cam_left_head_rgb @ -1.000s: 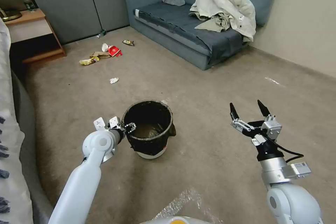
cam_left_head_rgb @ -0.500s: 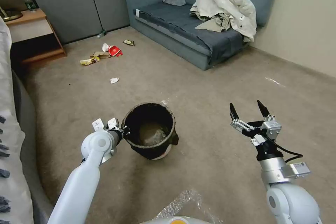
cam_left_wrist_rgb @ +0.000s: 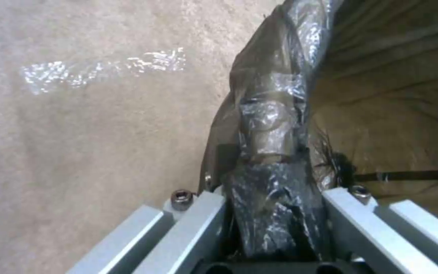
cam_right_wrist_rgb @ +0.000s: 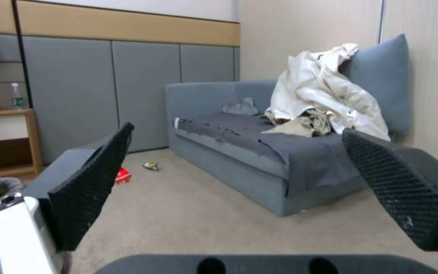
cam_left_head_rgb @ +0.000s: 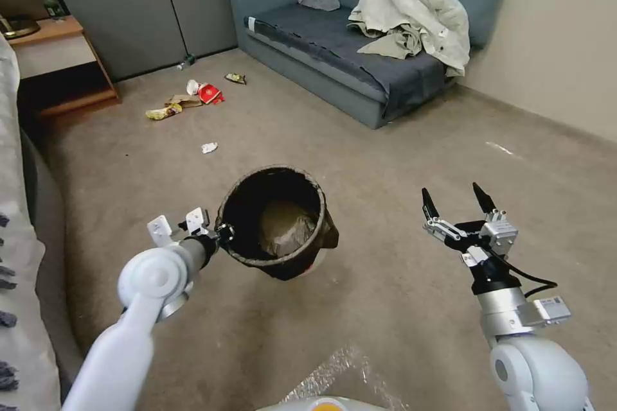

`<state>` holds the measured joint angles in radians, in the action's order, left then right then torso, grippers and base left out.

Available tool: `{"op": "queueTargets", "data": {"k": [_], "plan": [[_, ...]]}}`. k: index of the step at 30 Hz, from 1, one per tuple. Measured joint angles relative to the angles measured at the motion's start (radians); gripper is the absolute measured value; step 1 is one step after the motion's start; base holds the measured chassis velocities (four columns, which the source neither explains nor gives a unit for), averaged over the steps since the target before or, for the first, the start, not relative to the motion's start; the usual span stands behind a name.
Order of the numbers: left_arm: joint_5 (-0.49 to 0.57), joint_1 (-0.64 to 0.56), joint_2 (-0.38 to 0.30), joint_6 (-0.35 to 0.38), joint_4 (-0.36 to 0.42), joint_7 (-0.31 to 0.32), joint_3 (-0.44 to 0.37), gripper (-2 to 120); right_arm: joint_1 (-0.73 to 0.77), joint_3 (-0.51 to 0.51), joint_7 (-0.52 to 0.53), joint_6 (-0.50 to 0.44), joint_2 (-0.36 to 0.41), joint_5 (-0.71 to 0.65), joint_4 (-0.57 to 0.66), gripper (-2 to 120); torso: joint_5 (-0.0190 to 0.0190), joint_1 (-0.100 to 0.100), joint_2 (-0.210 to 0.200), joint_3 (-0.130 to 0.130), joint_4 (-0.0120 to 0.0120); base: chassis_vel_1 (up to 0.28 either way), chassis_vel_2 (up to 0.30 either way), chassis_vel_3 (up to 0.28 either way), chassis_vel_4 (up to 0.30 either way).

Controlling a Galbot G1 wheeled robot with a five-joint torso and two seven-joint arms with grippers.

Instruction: Pick up the trash can from the floor.

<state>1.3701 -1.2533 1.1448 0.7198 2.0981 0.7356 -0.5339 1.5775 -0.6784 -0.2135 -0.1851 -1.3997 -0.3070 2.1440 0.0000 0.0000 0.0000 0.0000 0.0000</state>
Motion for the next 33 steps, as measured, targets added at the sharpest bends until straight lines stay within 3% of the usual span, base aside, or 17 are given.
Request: {"op": "queueTargets", "data": {"k": [4, 14, 33], "plan": [[0.041, -0.025, -0.020, 0.007, 0.058, 0.041, -0.019, 1, -0.006, 0.002, -0.001, 0.000, 0.001, -0.002, -0.002, 100, 0.0000, 0.000, 0.000, 0.000, -0.0001, 0.000, 0.000, 0.000, 0.000], [0.050, -0.072, -0.001, 0.015, 0.119, 0.064, -0.015, 1, -0.011, 0.004, -0.004, 0.001, 0.005, -0.008, -0.007, 100, 0.0000, 0.000, 0.000, 0.000, -0.0001, 0.000, 0.000, 0.000, 0.000], [0.070, -0.088, -0.067, 0.016, 0.089, 0.094, -0.032, 1, -0.019, 0.012, -0.008, 0.002, 0.004, -0.009, -0.014, 100, 0.0000, 0.000, 0.000, 0.000, -0.0001, 0.000, 0.000, 0.000, 0.000]]}}
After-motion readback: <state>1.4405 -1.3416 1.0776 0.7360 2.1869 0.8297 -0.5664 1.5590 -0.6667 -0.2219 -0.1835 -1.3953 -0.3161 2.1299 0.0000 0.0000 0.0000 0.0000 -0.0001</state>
